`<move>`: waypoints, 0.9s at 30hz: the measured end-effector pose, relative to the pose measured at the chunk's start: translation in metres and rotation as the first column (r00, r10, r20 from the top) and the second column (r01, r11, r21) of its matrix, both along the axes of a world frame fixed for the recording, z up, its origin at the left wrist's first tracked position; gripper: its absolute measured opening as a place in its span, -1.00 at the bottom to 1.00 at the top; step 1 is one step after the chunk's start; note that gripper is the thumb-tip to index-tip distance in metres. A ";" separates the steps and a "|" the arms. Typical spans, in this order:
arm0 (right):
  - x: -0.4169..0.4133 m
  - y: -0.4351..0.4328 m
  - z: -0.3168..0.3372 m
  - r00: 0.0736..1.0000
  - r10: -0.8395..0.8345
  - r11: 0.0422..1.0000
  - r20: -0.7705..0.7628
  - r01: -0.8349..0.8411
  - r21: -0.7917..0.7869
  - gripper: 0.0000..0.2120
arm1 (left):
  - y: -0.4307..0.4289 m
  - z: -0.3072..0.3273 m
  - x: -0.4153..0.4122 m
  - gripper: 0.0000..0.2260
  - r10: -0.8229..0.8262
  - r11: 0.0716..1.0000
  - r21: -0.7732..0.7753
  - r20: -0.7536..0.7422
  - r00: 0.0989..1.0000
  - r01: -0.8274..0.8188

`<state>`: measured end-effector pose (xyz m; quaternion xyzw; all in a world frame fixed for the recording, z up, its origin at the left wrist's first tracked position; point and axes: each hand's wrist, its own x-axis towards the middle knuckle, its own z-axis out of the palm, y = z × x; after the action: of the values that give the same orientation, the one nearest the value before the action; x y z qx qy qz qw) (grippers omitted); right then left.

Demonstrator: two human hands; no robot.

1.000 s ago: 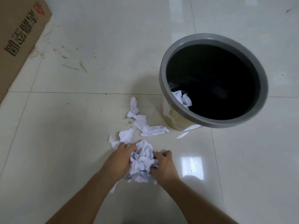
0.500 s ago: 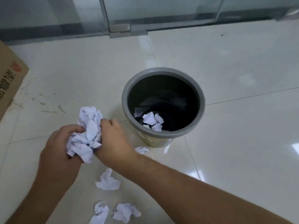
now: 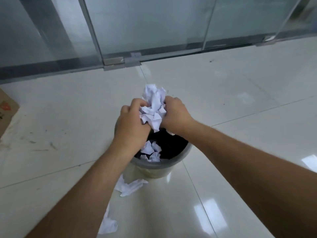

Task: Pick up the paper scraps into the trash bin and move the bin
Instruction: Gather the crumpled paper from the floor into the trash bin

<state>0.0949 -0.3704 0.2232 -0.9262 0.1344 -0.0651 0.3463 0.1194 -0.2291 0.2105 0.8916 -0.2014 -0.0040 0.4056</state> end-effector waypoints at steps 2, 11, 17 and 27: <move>-0.006 -0.011 -0.017 0.996 -0.003 1.000 -0.093 0.002 -0.015 -0.64 | -0.005 -0.016 0.005 -0.48 -0.055 0.993 0.098 -0.118 0.992 0.066; -0.006 -0.019 -0.019 0.982 -0.005 0.998 -0.189 -0.008 -0.067 -0.30 | 0.023 0.001 0.016 -0.14 -0.157 0.955 0.193 -0.315 0.936 0.225; -0.002 0.024 0.012 0.999 0.016 0.956 0.037 -0.005 -0.295 -0.51 | 0.073 0.014 0.031 -0.58 0.012 0.999 -0.027 -0.183 0.983 -0.018; -0.067 0.169 -0.093 0.920 0.367 0.930 0.138 -0.360 -0.072 -0.76 | 0.153 -0.119 0.024 -0.46 -0.026 0.731 0.638 -0.327 0.945 0.241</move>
<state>0.0284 -0.2011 0.1300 -0.9351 -0.0678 -0.0717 0.3403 0.1435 -0.0763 0.0913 0.9492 -0.1876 -0.2389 0.0818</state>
